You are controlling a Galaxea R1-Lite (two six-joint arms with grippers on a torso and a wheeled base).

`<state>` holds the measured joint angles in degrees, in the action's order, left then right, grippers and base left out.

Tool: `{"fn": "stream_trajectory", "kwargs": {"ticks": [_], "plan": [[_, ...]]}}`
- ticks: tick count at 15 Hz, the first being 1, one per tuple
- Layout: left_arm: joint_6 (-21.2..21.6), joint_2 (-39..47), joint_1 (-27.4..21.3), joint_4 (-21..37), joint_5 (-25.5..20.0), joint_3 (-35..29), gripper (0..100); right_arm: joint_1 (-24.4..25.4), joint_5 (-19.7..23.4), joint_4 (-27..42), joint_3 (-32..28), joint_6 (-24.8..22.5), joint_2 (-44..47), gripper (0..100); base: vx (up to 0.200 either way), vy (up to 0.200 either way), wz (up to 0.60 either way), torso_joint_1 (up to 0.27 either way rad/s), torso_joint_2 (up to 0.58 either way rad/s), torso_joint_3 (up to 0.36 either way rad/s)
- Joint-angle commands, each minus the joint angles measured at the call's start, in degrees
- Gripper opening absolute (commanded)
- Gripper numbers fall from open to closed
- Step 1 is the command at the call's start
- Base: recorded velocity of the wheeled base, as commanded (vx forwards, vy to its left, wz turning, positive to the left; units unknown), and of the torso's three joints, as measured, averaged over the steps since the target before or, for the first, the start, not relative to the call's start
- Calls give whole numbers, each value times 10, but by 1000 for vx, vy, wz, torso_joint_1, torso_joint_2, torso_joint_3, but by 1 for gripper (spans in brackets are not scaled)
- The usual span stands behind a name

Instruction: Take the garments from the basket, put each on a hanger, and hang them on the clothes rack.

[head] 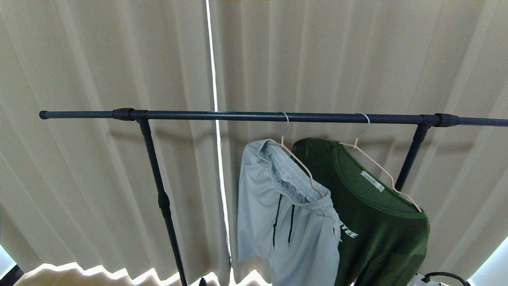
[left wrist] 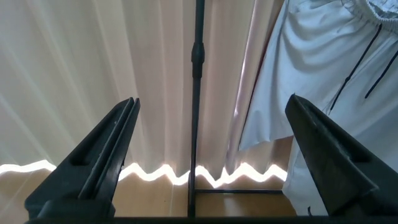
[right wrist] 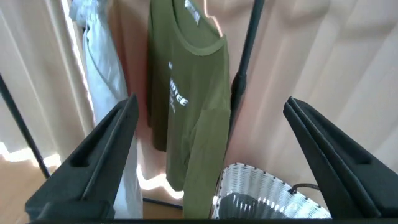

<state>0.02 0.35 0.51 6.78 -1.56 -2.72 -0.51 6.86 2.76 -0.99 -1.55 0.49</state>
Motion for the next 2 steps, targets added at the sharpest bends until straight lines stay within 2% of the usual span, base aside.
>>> {"fn": "stream_trajectory", "kwargs": {"ticks": [1,2], "plan": [[0,1,0,0,0,0,100,1,0,0,0,0,-5,100,0,0,0,0,0,0],[0,1,0,0,0,0,100,1,1,0,0,-1,-5,100,0,0,0,0,0,0]]}}
